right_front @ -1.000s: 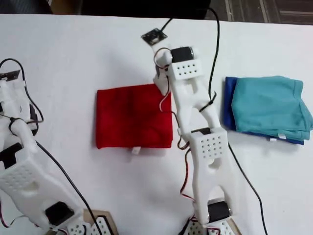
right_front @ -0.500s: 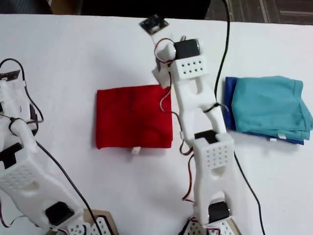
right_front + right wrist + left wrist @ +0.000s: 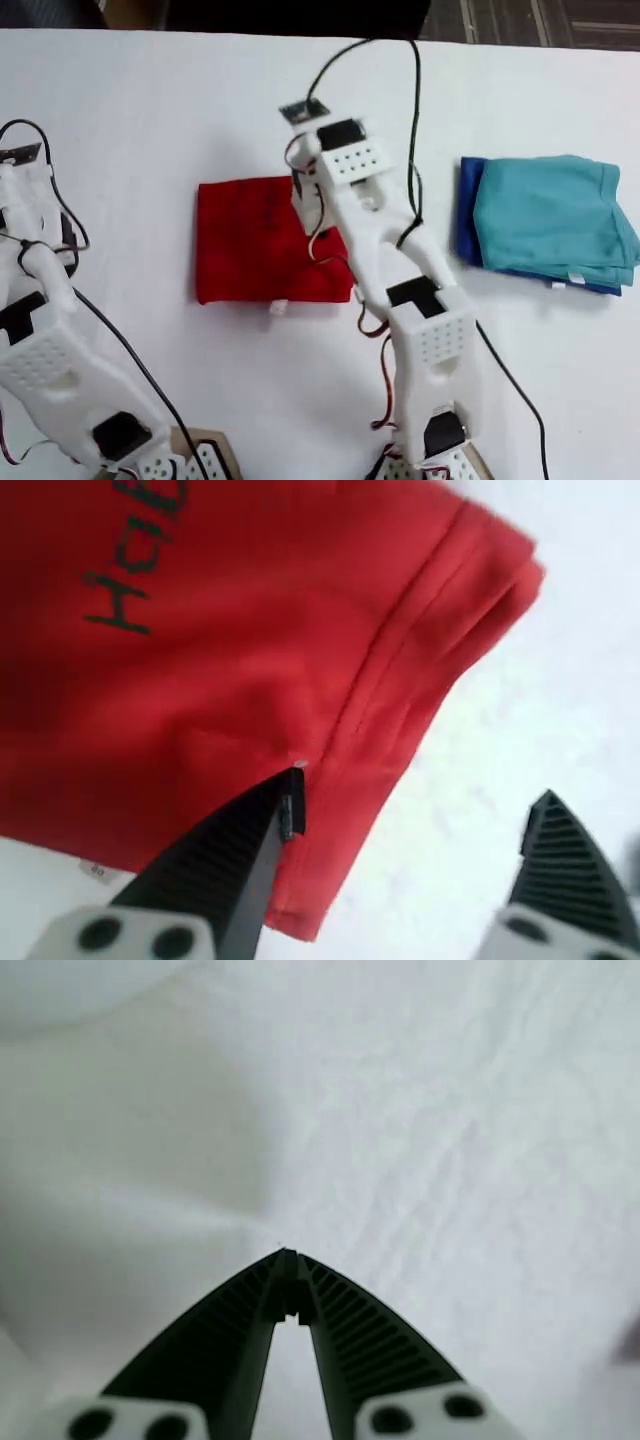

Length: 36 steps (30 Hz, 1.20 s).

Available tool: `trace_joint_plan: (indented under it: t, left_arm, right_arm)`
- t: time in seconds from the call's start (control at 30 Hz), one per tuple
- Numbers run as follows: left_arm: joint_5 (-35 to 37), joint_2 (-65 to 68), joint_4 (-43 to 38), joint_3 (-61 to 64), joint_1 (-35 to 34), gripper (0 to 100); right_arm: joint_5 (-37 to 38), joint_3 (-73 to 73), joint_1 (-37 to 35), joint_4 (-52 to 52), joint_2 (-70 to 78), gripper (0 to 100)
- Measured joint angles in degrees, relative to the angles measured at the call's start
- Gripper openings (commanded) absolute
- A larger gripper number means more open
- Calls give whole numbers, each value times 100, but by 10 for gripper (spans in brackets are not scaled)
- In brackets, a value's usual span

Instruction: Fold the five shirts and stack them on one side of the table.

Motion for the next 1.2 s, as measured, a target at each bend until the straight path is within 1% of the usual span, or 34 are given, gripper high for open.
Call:
trace_joint_plan:
  t: [0.13, 0.27, 0.43, 0.53, 0.63, 0.7, 0.93, 1.07, 1.2]
  left_arm:
    - [0, 0, 0, 0, 0, 27]
    - [0, 0, 0, 0, 0, 27]
    - [0, 0, 0, 0, 0, 27]
    - [0, 0, 0, 0, 0, 27]
    - [0, 0, 0, 0, 0, 27]
    - [0, 0, 0, 0, 0, 27]
    - [0, 0, 0, 0, 0, 27]
    - [0, 0, 0, 0, 0, 27]
    - [0, 0, 0, 0, 0, 27]
  right_arm:
    - [-185, 211, -9, -273, 0, 369]
    - [-211, 193, -9, -308, -18, 369]
    - [-211, -404, -26, 35, -18, 369]
    - [-211, -659, -246, 202, -26, 369]
    - [-211, -668, -563, 193, -26, 369]
    - [-211, -668, -651, 193, -26, 369]
    - [-211, -668, -598, 176, 404, 369]
    - [-211, -668, -404, 97, 651, 369]
    - [-211, -668, -360, -44, 905, 369]
